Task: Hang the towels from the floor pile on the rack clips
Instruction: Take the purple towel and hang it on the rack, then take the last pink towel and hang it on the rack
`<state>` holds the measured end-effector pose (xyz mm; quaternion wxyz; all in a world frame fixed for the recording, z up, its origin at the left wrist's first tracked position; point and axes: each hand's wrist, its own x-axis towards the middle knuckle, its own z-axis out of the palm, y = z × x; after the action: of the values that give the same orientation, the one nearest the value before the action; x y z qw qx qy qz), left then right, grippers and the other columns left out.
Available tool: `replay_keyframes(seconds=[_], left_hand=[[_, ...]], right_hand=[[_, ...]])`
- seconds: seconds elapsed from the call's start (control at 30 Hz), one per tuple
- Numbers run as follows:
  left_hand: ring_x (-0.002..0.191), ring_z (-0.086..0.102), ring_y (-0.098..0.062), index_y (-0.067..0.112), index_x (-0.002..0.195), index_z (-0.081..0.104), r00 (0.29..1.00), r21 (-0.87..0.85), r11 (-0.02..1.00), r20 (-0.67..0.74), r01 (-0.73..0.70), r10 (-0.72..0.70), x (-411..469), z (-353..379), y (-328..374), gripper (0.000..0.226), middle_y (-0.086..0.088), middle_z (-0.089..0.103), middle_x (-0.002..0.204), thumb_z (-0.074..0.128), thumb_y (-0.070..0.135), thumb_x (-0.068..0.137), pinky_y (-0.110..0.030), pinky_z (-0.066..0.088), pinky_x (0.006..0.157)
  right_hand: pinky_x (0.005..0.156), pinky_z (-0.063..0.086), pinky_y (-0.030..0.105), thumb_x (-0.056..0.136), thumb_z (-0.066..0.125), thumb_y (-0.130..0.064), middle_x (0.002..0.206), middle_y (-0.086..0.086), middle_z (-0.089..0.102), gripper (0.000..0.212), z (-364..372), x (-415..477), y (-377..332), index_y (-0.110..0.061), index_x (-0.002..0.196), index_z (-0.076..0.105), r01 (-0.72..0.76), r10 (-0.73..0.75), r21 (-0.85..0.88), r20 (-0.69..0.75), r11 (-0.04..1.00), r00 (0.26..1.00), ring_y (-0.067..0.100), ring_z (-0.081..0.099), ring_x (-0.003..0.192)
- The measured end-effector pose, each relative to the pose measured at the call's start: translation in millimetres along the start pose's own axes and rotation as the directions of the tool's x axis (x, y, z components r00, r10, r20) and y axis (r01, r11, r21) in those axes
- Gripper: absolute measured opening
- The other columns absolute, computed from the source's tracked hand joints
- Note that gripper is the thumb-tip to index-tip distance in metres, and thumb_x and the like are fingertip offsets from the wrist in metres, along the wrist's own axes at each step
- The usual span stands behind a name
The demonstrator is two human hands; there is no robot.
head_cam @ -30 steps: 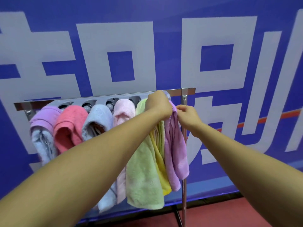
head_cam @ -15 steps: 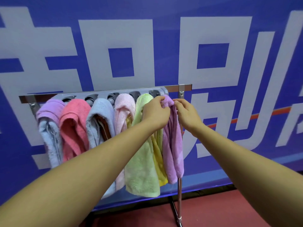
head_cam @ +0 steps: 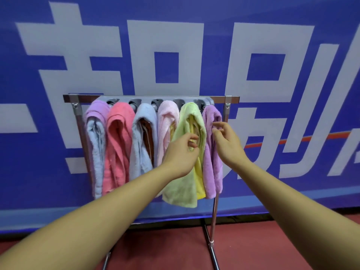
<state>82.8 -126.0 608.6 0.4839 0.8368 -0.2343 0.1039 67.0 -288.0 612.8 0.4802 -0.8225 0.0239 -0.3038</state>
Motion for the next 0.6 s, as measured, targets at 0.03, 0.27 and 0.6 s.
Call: replay_keyframes(seconds=[0.03,0.27,0.6], left_hand=[[0.068,0.06,-0.014,0.029,0.12,0.065,1.0,0.003,1.0,-0.001,0.009,-0.009,-10,-3,-7,0.032,0.008,0.071,0.1,0.06,0.018,0.09,-0.033,0.052,0.075],[0.073,0.07,-0.013,0.032,0.115,0.066,0.991,0.062,0.99,0.019,0.128,-0.129,-81,-13,-87,0.03,0.012,0.072,0.098,0.061,0.023,0.088,-0.037,0.057,0.079],[0.074,0.069,-0.008,0.028,0.117,0.066,0.924,0.078,0.923,0.035,0.377,-0.381,-192,-4,-216,0.03,0.009,0.07,0.104,0.066,0.017,0.09,-0.031,0.057,0.078]], right_hand=[[0.09,0.05,0.032,0.106,0.044,-0.034,0.107,-0.007,0.065,0.034,5,-10,0,-0.022,0.136,0.055,0.002,-0.002,0.011,0.014,1.0,1.0,0.009,0.061,0.099],[0.076,0.045,0.023,0.103,0.05,-0.031,0.103,-0.004,0.063,0.027,71,-92,29,-0.025,0.127,0.06,-0.096,0.084,0.051,0.193,0.994,0.978,0.011,0.063,0.095],[0.075,0.041,0.013,0.102,0.056,-0.024,0.098,-0.007,0.064,0.022,175,-201,114,-0.019,0.122,0.062,-0.244,0.244,-0.065,0.486,0.968,0.839,-0.003,0.056,0.078]])
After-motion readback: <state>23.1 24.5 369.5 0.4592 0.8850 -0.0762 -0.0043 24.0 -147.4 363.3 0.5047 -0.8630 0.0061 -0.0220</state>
